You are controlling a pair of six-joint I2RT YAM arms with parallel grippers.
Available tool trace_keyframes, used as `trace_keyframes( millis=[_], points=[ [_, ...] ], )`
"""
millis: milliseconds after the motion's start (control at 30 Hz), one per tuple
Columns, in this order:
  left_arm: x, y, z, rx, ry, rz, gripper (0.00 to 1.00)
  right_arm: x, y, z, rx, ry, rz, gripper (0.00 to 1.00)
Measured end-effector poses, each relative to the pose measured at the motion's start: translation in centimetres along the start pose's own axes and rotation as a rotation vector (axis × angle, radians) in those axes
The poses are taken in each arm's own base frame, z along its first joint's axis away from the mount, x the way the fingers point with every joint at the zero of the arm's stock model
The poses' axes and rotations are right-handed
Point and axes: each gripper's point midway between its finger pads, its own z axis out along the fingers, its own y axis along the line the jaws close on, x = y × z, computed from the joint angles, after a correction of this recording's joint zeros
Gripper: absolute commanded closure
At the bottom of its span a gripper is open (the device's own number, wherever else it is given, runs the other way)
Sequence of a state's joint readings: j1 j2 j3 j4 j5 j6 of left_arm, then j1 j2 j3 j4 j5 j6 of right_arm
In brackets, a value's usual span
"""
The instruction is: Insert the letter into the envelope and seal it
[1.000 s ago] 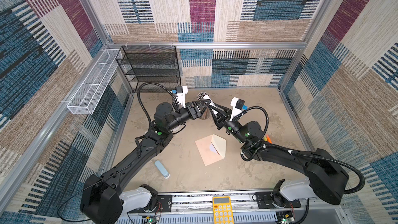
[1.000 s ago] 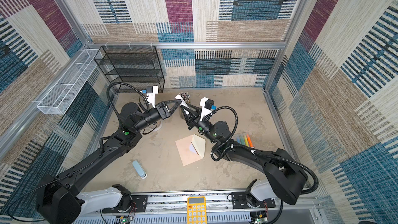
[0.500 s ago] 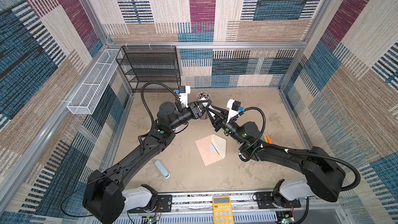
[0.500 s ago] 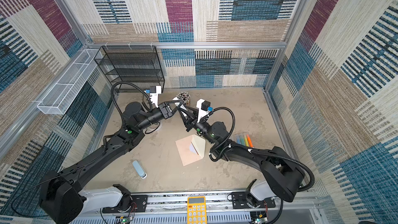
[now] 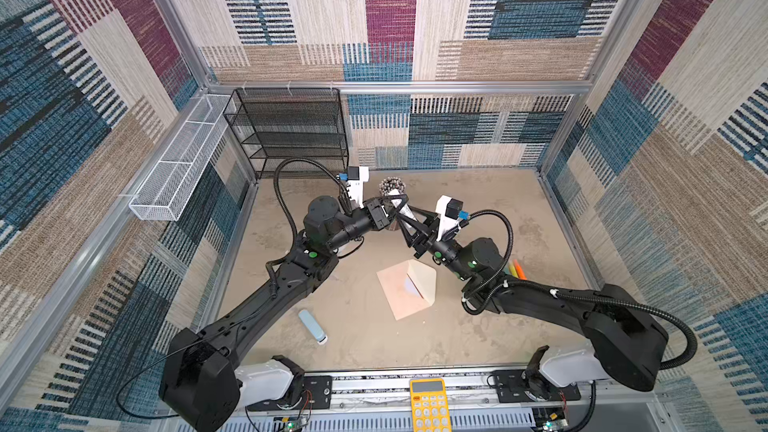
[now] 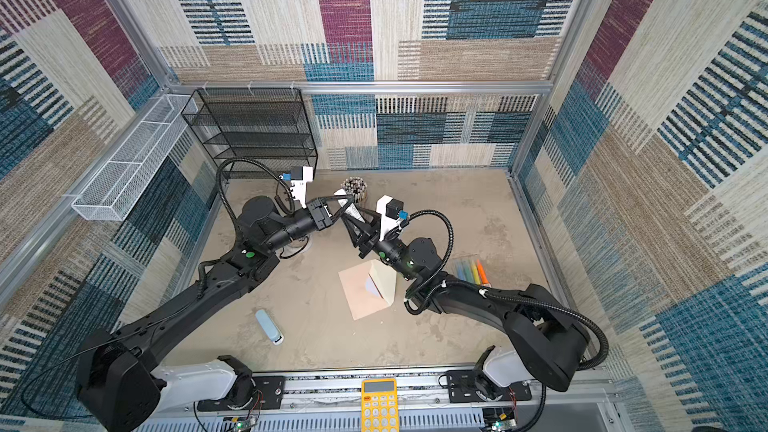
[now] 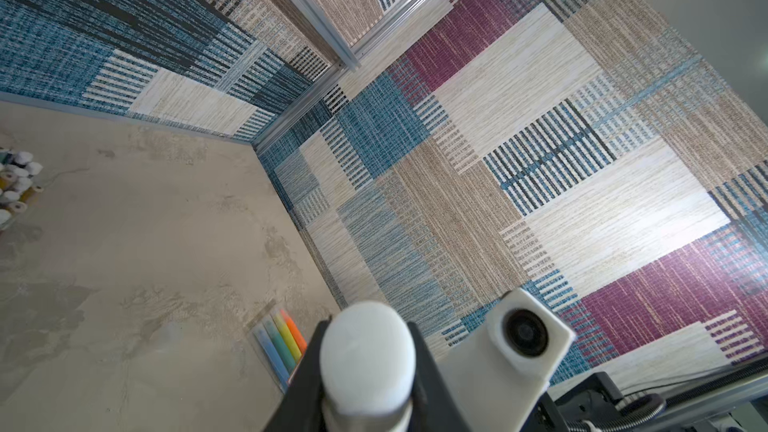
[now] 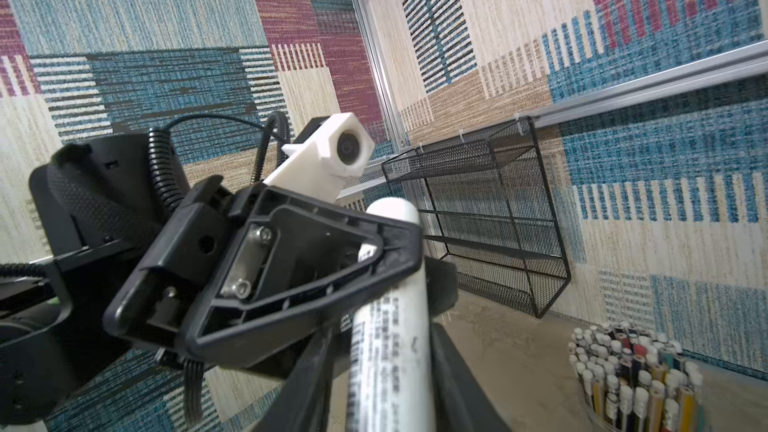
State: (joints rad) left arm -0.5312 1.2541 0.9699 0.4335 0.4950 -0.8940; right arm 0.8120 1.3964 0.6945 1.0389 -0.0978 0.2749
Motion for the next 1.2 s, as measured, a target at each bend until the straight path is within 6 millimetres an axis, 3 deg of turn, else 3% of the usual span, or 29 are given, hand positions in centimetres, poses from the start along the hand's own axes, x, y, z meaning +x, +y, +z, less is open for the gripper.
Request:
trace_keyframes(
  millis=[267, 433, 500, 600, 733, 800, 1000, 1200],
  points=[
    [-0.1, 0.6, -1.1, -0.086, 0.003, 0.08, 0.88, -0.2, -0.2, -1.9, 0.049, 0.083, -0.056, 0.46],
    [0.2, 2.6, -2.7, -0.214, 0.031, 0.157, 0.93, -0.5, -1.5, -2.5, 0.149, 0.168, -0.096, 0.41],
    [0.4, 4.1, -3.7, -0.284, 0.047, 0.176, 0.93, -0.1, -2.8, -2.9, 0.211, 0.212, -0.117, 0.41],
    [1.8, 6.7, -5.2, -0.378, 0.096, 0.18, 0.94, 2.2, -6.1, -4.0, 0.339, 0.333, -0.142, 0.42],
    [5.3, 9.6, -6.6, -0.451, 0.201, 0.147, 0.95, 6.2, -10.5, -6.3, 0.499, 0.526, -0.144, 0.44],
    [7.1, 10.7, -7.2, -0.464, 0.253, 0.116, 0.95, 7.8, -11.7, -7.5, 0.546, 0.597, -0.13, 0.46],
    [10.7, 12.6, -8.4, -0.48, 0.341, 0.057, 0.96, 9.9, -15.7, -11.1, 0.703, 0.706, -0.039, 0.6],
    [13.5, 14.3, -9.2, -0.493, 0.406, 0.004, 0.96, 12.3, -19.8, -14.8, 0.854, 0.809, 0.106, 0.65]
  ],
)
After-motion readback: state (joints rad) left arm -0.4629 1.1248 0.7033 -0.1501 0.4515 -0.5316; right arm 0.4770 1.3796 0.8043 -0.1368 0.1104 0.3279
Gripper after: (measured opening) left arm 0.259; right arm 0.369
